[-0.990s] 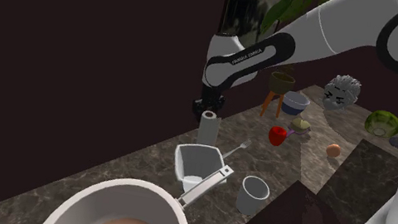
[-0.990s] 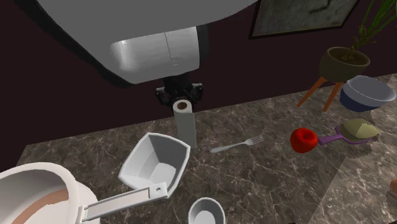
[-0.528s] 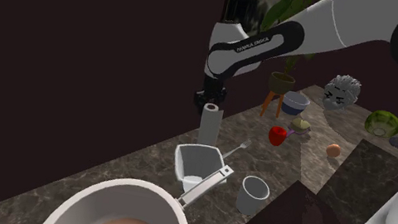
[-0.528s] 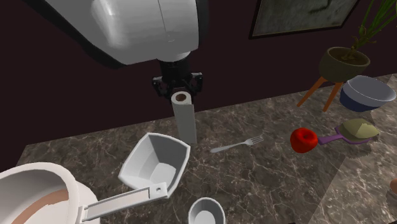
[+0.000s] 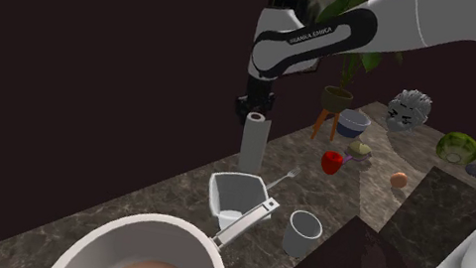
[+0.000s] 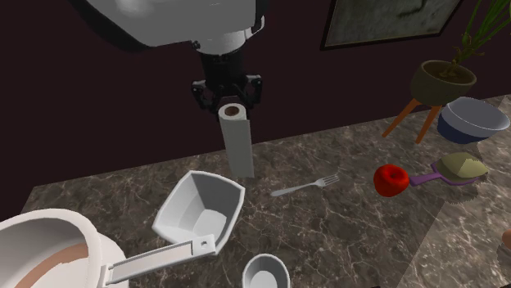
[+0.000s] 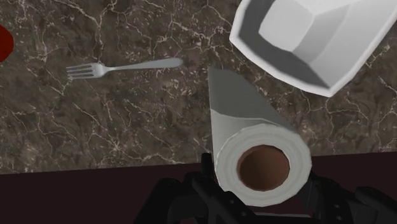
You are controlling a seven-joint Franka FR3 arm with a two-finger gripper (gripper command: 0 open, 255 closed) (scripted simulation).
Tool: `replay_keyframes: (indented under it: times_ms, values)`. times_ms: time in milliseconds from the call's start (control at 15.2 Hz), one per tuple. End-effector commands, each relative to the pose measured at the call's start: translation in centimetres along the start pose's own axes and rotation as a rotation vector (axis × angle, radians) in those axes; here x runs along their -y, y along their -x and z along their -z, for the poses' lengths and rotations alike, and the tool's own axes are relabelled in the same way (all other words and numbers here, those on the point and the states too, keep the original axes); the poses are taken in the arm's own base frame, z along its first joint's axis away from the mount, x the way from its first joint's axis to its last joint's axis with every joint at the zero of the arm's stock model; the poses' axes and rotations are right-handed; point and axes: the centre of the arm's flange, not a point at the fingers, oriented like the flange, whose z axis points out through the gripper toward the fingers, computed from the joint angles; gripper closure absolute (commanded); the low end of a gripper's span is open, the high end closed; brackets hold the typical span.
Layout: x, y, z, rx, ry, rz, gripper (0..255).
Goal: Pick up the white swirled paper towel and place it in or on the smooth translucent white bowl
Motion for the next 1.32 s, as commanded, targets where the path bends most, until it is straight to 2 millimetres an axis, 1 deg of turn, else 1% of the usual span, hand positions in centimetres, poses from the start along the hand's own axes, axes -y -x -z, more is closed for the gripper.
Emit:
replay_keyframes:
  times_ms: [0,1056,1254]
  values:
    - [0.0,0.0,1.1,0.000,0.000,0.000,255]
    - [-0.4,-0.3,9.4,0.000,0.000,0.000,255]
    - [1.6,2.5,11.4,0.000,0.000,0.000,255]
